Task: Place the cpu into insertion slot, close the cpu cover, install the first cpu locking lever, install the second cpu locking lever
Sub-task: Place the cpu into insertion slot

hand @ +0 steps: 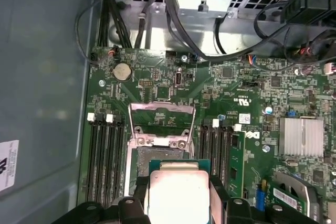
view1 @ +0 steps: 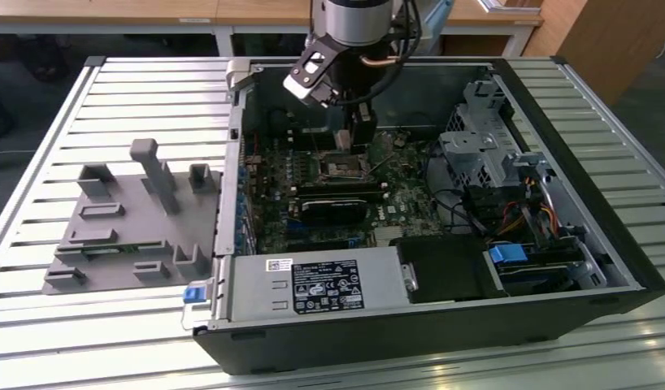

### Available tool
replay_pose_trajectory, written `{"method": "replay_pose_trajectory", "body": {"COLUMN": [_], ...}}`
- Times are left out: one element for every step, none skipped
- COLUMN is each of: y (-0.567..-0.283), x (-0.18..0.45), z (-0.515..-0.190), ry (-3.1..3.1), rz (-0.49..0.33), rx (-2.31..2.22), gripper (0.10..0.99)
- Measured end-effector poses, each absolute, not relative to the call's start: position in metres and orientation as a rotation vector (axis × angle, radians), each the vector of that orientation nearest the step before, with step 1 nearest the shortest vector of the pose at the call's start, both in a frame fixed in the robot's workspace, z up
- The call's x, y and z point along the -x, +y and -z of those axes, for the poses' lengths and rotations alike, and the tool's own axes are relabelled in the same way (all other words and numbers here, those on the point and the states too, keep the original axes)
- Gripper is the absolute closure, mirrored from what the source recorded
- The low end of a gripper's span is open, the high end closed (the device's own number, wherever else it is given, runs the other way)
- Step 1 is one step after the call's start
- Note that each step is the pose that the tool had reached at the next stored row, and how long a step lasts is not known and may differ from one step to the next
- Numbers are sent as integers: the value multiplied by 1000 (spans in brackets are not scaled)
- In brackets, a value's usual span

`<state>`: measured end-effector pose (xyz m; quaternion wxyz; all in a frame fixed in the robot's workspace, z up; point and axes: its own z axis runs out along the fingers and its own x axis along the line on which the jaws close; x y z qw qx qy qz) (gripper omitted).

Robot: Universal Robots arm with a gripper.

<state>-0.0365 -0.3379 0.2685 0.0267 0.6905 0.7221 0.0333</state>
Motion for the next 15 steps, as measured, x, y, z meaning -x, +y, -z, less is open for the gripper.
{"method": "replay_pose_trajectory", "body": {"y": [-338, -338, -338, -338, -338, -338, -338, -337, -337, -336, -336, -335, -334, -334, -333], "x": [37, 37, 37, 38, 38, 39, 39, 39, 40, 40, 40, 40, 40, 40, 40], "z": [-267, -265, -264, -263, -262, -261, -260, -259, -257, -256, -254, -252, -251, -249, -247], "ry": [2232, 2231, 2230, 2230, 2230, 2230, 2230, 2229, 2228, 2227, 2226, 2226, 2225, 2225, 2225], "rz": [-102, -99, -96, -95, -95, -95, -95, -95, -95, -95, -94, -94, -94, -94, -94], "rx": [-2131, -2129, -2128, -2127, -2127, -2127, -2127, -2128, -2129, -2130, -2131, -2131, -2132, -2132, -2132], "gripper": [545, 545, 545, 545, 545, 545, 545, 545, 545, 545, 545, 545, 545, 545, 545]}}
